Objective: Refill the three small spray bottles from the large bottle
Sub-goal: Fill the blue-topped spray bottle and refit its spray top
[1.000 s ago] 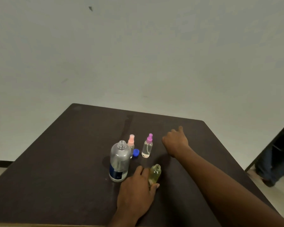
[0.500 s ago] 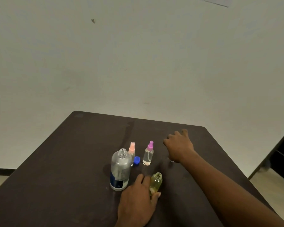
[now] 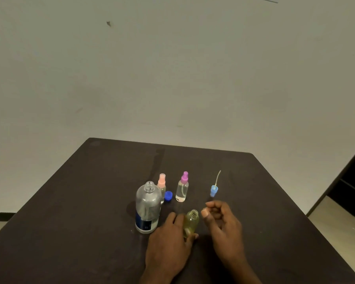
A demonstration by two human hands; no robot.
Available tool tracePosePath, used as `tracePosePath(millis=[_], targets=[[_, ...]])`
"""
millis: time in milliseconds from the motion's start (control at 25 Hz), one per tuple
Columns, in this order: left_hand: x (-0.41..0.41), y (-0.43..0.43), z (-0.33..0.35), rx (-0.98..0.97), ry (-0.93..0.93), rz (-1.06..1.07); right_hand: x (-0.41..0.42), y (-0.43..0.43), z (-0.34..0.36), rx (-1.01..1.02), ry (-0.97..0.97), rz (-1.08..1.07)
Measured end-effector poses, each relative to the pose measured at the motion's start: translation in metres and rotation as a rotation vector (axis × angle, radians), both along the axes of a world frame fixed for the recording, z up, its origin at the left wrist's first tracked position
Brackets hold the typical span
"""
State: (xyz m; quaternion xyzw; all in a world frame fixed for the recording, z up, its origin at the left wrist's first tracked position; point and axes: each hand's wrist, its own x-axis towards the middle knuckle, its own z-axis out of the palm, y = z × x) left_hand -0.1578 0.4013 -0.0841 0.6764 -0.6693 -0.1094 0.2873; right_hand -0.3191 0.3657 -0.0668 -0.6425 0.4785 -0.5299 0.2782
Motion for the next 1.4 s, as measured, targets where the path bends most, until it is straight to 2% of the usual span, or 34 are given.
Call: tracePosePath(millis=[80,200,520,680,840,960,1080,1160,1240,1400], targets=[[0.000,0.002,0.001,-0.019,-0.018,0.003,0.003,0.009,-0.016,0.089,0.066,0.105],[-0.001,0.003,0.000,-0.031,-0.017,0.019,0.006,0.008,-0.022,0.126,0.173,0.105],[-0.002,0.006,0.000,-0.026,0.015,0.032,0.007,0.008,-0.021,0.063,0.270,0.111],[0.001,0.015,-0.005,-0.069,0.106,0.035,0.006,0.007,-0.023,0.073,0.262,0.092],[0.013,0.030,-0.007,-0.070,0.347,0.085,0.006,0.006,-0.027,0.064,0.313,0.034],[0.030,0.046,-0.003,-0.204,0.440,0.135,0.007,0.005,-0.028,0.061,0.330,0.013],[0.054,0.059,0.002,-0.363,0.445,0.317,0.007,0.004,-0.026,0.068,0.313,0.023],[0.070,0.057,0.004,-0.393,0.461,0.399,0.008,0.005,-0.027,0.065,0.292,0.027],[0.083,0.046,0.007,-0.330,0.471,0.391,0.009,0.006,-0.027,0.064,0.283,0.021],[0.089,0.021,0.015,-0.131,0.467,0.206,0.008,0.005,-0.029,0.076,0.304,0.021]])
